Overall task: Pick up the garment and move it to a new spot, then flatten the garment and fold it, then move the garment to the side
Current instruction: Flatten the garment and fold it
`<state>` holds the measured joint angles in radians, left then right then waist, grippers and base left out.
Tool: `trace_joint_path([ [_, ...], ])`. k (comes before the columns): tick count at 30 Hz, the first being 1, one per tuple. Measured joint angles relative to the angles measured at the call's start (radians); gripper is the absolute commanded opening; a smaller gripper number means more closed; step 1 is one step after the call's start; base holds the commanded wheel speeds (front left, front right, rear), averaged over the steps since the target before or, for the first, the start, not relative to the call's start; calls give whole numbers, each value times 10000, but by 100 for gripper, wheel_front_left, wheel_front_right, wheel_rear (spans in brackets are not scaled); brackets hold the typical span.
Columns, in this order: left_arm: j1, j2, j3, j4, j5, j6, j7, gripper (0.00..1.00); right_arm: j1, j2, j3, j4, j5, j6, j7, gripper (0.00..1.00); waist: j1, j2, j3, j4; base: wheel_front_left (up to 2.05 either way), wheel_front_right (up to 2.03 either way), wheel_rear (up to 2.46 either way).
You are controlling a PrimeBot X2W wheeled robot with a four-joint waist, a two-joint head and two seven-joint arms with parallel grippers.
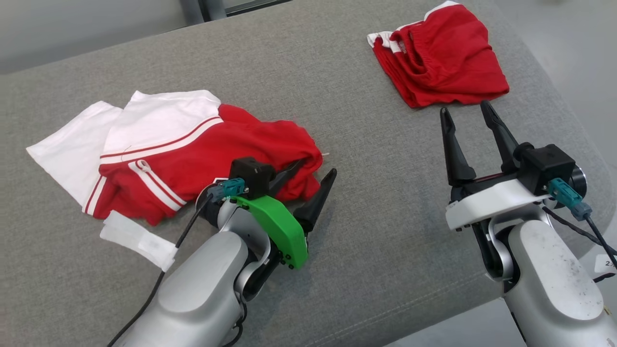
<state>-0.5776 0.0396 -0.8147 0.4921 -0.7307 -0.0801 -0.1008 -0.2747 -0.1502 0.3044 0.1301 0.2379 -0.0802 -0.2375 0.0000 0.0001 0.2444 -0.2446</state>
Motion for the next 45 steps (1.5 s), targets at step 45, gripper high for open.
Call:
trace_joint_path([
  [45, -390, 629, 2309, 3774, 180, 1962, -757, 100, 350, 178, 575, 531, 6, 389, -10, 100, 0, 0, -577, 1065, 0, 0, 0],
])
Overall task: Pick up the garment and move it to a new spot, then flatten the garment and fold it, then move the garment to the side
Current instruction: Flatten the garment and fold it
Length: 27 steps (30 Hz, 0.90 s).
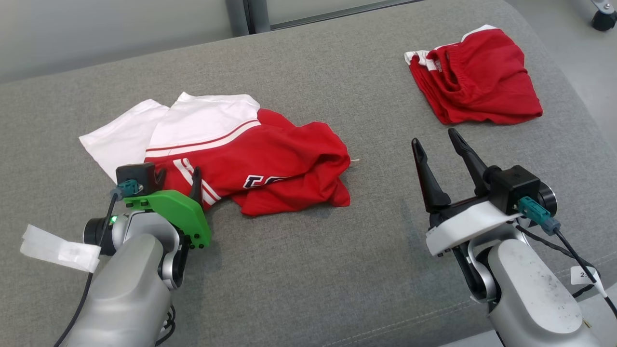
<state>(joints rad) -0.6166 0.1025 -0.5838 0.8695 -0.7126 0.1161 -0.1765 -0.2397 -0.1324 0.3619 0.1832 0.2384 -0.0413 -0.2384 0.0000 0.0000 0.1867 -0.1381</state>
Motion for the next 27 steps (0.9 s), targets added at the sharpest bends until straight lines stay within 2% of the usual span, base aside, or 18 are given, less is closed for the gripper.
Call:
trace_joint_path([
  [6, -392, -90, 42, 556, 12, 2, 102, 98, -92, 6, 36, 36, 0, 4, 0, 100, 0, 0, 37, 8, 0, 0, 0],
  [9, -453, -100, 79, 857, 46, 33, 194, 70, -189, 10, 63, 56, 0, 12, 0, 100, 0, 0, 55, 3, 0, 0, 0],
  [12, -457, -100, 146, 1189, 48, 33, 313, 48, -190, 15, 96, 82, 0, 17, 0, 100, 0, 0, 76, -14, 0, 0, 0],
  [14, -463, -96, 251, 1354, 48, 33, 382, 37, -190, 19, 109, 100, 0, 17, 0, 100, 0, 0, 92, -31, 0, 0, 0],
  [15, -482, -94, 313, 1465, 48, 33, 384, 27, -191, 25, 111, 109, 0, 21, 0, 100, 0, 0, 101, -42, 0, 0, 0],
  [16, -508, -81, 351, 1563, 48, 33, 382, 9, -191, 29, 111, 117, 0, 21, 0, 100, 0, 0, 109, -52, 0, 0, 0],
  [17, -540, -63, 385, 1611, 48, 35, 364, 0, -191, 27, 107, 121, 0, 21, 0, 100, 0, 0, 118, -62, 0, 0, 0],
  [27, -1329, -309, 525, 1055, 259, 35, -518, 0, -188, -40, -125, 188, 2, -29, -2, 100, 0, 0, 171, 104, 0, 0, 0],
])
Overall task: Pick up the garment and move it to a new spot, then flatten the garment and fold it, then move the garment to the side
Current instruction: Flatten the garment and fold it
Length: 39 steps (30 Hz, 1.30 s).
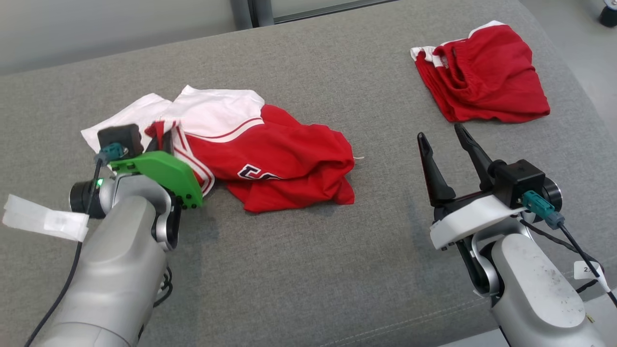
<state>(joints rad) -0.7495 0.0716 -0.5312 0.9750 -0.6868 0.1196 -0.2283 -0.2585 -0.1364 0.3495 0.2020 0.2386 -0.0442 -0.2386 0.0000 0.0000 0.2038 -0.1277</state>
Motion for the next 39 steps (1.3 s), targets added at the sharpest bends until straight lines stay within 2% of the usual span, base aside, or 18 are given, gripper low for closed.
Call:
trace_joint_path([
  [3, -277, -35, 4, -462, 86, -13, -117, 0, 1, -2, -33, 25, 0, 0, 0, 100, 0, 0, -10, 140, 0, 0, 0],
  [9, -875, -230, 35, -1223, 125, -426, -201, 0, -5, 33, 105, 125, 0, 46, 0, 100, 0, 0, -81, 382, 0, 0, 0],
  [12, -1275, -222, 75, -1540, 138, -585, -203, 0, -54, 128, 320, 215, 0, 180, 0, 100, 0, 0, -125, 350, 0, 0, 0],
  [21, -2787, -270, -113, -2625, 631, -857, -207, 0, -232, 309, 545, 445, 50, 339, -33, 100, 0, 0, -172, -121, 0, 0, 0],
  [26, -3922, -322, 301, -3760, 897, -982, -236, 0, -247, 391, 637, 604, 50, 351, -46, 100, 0, 0, -186, -545, 0, 0, 0],
  [29, -4425, -247, 581, -3808, 932, -1106, -291, 0, -254, 395, 679, 729, 50, 364, -75, 100, 0, 0, -199, -797, 0, 0, 0],
  [34, -4443, 226, 786, -3348, 940, -1235, -288, 0, -275, 408, 742, 932, 50, 441, -75, 100, 0, 0, -299, -1146, 0, 0, 0],
  [36, -4444, 188, 1055, -3624, 924, -1304, -290, 0, -279, 410, 734, 953, 52, 439, -75, 100, 0, 0, -360, -1251, 0, 0, 0],
  [39, -4442, -196, 796, -4311, 846, -1898, -293, 0, -279, 401, 558, 901, 81, 410, -84, 100, 0, 0, -368, -1319, 0, 0, 0],
])
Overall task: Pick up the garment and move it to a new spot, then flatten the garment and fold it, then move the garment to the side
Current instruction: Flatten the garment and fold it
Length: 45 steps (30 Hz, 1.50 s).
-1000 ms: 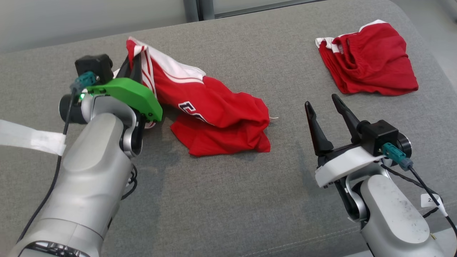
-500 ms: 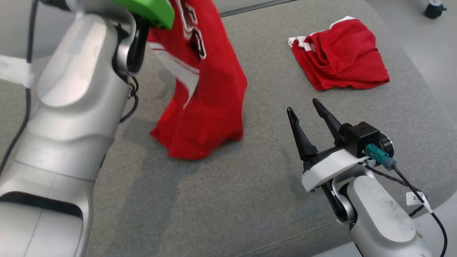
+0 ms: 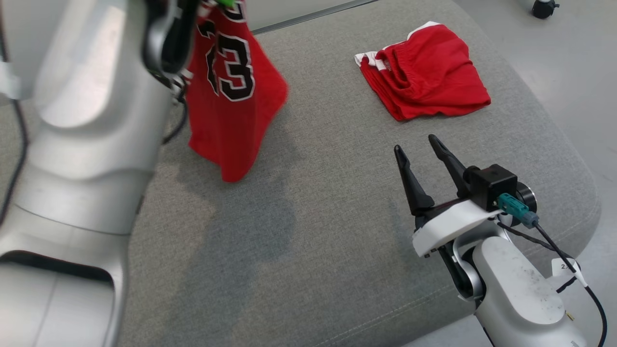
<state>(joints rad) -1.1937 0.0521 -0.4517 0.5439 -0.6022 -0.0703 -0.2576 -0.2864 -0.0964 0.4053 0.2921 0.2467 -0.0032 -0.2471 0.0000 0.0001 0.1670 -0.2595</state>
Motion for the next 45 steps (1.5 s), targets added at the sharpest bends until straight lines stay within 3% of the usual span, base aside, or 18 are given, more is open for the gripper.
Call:
trace_joint_path([
  [4, 841, -456, -1080, -232, -44, -554, 0, 0, 2, -102, -236, -4, 12, -84, -2, 100, 0, 0, 84, 141, 0, 0, 0],
  [7, 2381, -372, -1716, 79, -217, -616, 6, 0, 3, -174, -326, -19, 13, -96, -2, 100, 1, 0, 173, 354, 0, 0, 0],
  [14, 5083, -132, -2192, 736, -734, -614, 17, 0, 5, -320, -470, -67, 13, -173, -4, 100, 1, 0, 350, 1087, 0, 0, 0],
  [20, 5906, 146, -2142, 600, -901, -616, 17, 0, 9, -357, -518, -69, 13, -176, -4, 100, 1, 0, 395, 1691, 0, 0, 0],
  [24, 5849, 719, -1848, 439, -736, -614, 17, 0, 10, -387, -516, -61, 12, -174, -19, 100, 1, 0, 371, 2054, 0, 0, 0],
  [28, 4980, 1501, -1496, 159, -105, -616, 19, 0, 0, -291, -305, -23, 10, -148, -21, 100, 1, 0, 263, 2265, 0, 0, 0],
  [30, 3956, 1797, -894, -800, 324, -614, 15, 0, -6, -217, -159, -21, 10, -69, -21, 100, 1, 0, 162, 2237, 0, 0, 0],
  [34, 3613, 1532, -1016, -1687, 535, -614, 2, 0, 0, -307, -359, 0, 12, -136, -31, 100, 1, 0, 128, 2178, 0, 0, 0],
  [45, 7732, 1444, -2734, -196, -627, -616, 17, 0, 51, -382, -552, -17, 13, -259, -33, 100, 1, 0, 275, 2479, 0, 0, 0],
])
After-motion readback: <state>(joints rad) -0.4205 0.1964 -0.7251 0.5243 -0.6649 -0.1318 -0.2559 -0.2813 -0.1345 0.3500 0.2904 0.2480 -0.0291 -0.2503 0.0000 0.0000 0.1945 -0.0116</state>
